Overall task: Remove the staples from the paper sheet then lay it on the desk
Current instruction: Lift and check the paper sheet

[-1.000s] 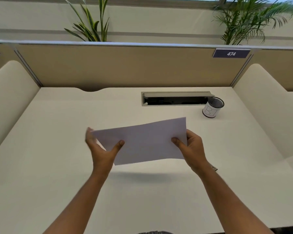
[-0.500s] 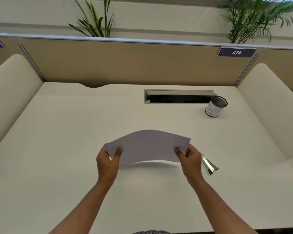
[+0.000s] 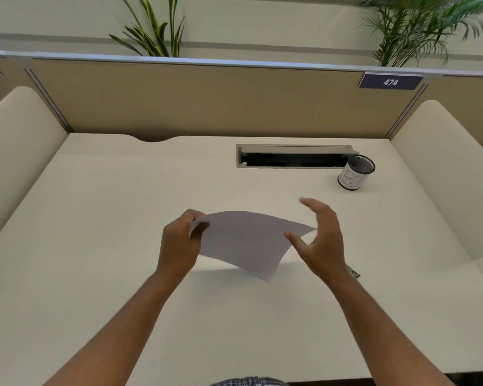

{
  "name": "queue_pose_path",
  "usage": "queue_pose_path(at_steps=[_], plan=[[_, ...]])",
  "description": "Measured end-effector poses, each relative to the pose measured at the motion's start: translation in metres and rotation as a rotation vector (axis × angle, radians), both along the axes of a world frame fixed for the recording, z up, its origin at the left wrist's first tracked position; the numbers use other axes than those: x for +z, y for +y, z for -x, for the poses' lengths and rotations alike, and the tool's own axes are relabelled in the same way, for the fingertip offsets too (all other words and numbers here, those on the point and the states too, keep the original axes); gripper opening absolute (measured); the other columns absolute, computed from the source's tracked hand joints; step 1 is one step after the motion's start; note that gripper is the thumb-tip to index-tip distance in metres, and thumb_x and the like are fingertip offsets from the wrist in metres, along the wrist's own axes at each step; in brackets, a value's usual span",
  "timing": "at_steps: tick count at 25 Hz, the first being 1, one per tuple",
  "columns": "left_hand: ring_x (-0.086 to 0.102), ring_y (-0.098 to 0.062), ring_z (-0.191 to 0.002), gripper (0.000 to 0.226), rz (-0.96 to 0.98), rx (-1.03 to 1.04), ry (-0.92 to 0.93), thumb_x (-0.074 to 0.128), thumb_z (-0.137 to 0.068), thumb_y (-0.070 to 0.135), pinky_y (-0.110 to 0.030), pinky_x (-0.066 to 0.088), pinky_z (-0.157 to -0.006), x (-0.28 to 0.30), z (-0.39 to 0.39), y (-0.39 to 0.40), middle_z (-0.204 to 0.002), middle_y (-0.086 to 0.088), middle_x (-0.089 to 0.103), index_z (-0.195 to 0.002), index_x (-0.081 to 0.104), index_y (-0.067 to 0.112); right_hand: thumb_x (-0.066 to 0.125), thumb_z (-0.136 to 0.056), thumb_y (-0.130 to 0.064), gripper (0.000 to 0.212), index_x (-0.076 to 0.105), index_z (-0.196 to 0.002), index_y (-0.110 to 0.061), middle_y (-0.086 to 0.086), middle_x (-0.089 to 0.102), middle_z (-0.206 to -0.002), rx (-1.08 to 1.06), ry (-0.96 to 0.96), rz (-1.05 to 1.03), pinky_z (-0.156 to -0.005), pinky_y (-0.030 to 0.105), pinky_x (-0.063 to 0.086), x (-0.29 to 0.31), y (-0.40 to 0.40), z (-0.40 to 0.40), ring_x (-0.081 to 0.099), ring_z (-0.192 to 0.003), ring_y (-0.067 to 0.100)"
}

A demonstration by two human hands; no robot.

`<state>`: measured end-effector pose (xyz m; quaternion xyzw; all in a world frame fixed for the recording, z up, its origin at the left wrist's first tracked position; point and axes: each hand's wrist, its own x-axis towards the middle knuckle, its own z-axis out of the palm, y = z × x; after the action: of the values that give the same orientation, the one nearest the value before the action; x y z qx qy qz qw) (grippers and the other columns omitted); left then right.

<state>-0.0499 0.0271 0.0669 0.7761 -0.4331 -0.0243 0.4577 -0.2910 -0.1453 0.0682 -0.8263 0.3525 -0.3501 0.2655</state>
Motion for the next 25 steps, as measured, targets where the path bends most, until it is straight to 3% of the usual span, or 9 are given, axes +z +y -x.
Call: queue_pose_path(at_steps=[3, 6, 8, 10, 12, 13, 16, 21, 25], plan=[[0.067, -0.022, -0.078, 0.017, 0.073, -0.156, -0.216, 0.072, -0.082, -0.003, -0.033, 0.052, -0.085, 0.024, 0.003, -0.014, -0.086, 0.001, 0.073, -0.091, 0.070, 0.011, 0.077, -0.084, -0.015, 0.045, 0.067, -0.125, -0.030, -0.021, 0.073, -0.108, 0.185, 0.177, -0.028, -0.085, 0.026, 0.052, 0.016, -0.003, -0.019, 0.069, -0.097, 0.008], [0.059, -0.024, -0.124, 0.044, 0.163, -0.022, -0.276, 0.079, -0.082, 0.013, -0.051, 0.027, -0.119, 0.033, 0.015, -0.018, -0.125, -0.005, 0.066, -0.121, 0.060, 0.009, 0.069, -0.088, -0.008, 0.018, 0.077, -0.095, -0.023, -0.015, 0.074, -0.082, 0.159, 0.095, -0.162, -0.066, 0.029, 0.050, 0.006, -0.002, -0.024, 0.066, -0.073, 0.012], [0.036, -0.026, -0.145, 0.083, 0.239, 0.183, -0.115, 0.085, -0.076, 0.023, -0.049, 0.021, -0.122, 0.027, 0.023, -0.014, -0.150, -0.010, 0.042, -0.142, 0.038, 0.004, 0.071, -0.090, -0.004, 0.019, 0.076, -0.087, -0.022, -0.013, 0.073, -0.079, 0.107, -0.056, -0.332, -0.065, 0.022, 0.049, 0.000, 0.000, -0.020, 0.064, -0.071, 0.006], [0.033, -0.019, -0.146, 0.103, 0.299, 0.232, 0.233, 0.088, -0.072, 0.027, -0.041, 0.032, -0.119, 0.016, 0.033, -0.008, -0.157, -0.006, 0.029, -0.151, 0.023, 0.012, 0.074, -0.090, -0.004, 0.021, 0.075, -0.088, -0.025, -0.013, 0.076, -0.083, 0.080, -0.246, -0.525, -0.070, 0.019, 0.054, -0.006, 0.005, -0.015, 0.067, -0.076, 0.006], [0.052, -0.014, -0.133, 0.088, 0.297, 0.066, 0.671, 0.081, -0.078, 0.028, -0.035, 0.047, -0.106, 0.009, 0.039, -0.008, -0.148, 0.002, 0.047, -0.149, 0.029, 0.024, 0.074, -0.090, -0.005, 0.017, 0.075, -0.093, -0.022, -0.006, 0.079, -0.090, 0.052, -0.396, -0.644, -0.078, 0.028, 0.059, -0.013, 0.014, -0.016, 0.071, -0.084, 0.014], [0.062, -0.017, -0.122, 0.069, 0.257, -0.018, 0.774, 0.075, -0.083, 0.028, -0.035, 0.054, -0.098, 0.003, 0.040, -0.010, -0.135, 0.003, 0.061, -0.142, 0.041, 0.024, 0.074, -0.091, -0.006, 0.013, 0.075, -0.096, -0.018, -0.004, 0.080, -0.094, 0.043, -0.438, -0.668, -0.082, 0.030, 0.060, -0.017, 0.018, -0.018, 0.072, -0.087, 0.017], [0.072, -0.019, -0.096, 0.012, 0.169, -0.032, 0.643, 0.062, -0.096, 0.025, -0.035, 0.061, -0.083, -0.002, 0.041, -0.014, -0.099, 0.008, 0.075, -0.107, 0.067, 0.025, 0.072, -0.092, -0.012, 0.012, 0.074, -0.104, -0.011, -0.001, 0.080, -0.099, -0.009, -0.476, -0.670, -0.082, 0.028, 0.060, -0.028, 0.026, -0.021, 0.074, -0.093, 0.019], [0.068, -0.008, -0.095, 0.014, 0.171, 0.011, 0.532, 0.060, -0.099, 0.017, -0.020, 0.054, -0.080, -0.016, 0.046, -0.011, -0.100, 0.012, 0.072, -0.108, 0.065, 0.026, 0.072, -0.094, -0.010, 0.015, 0.071, -0.088, -0.024, -0.017, 0.076, -0.080, -0.057, -0.356, -0.634, -0.072, 0.016, 0.052, -0.039, 0.029, -0.025, 0.068, -0.076, 0.002], [0.066, 0.001, -0.093, 0.025, 0.057, 0.037, 0.599, 0.058, -0.099, 0.015, -0.022, 0.053, -0.080, -0.037, 0.052, -0.009, -0.099, 0.019, 0.070, -0.103, 0.060, 0.040, 0.067, -0.096, -0.011, 0.021, 0.069, -0.089, -0.031, -0.008, 0.076, -0.088, -0.082, -0.158, -0.654, -0.073, 0.024, 0.052, -0.060, 0.032, -0.022, 0.070, -0.081, 0.011]])
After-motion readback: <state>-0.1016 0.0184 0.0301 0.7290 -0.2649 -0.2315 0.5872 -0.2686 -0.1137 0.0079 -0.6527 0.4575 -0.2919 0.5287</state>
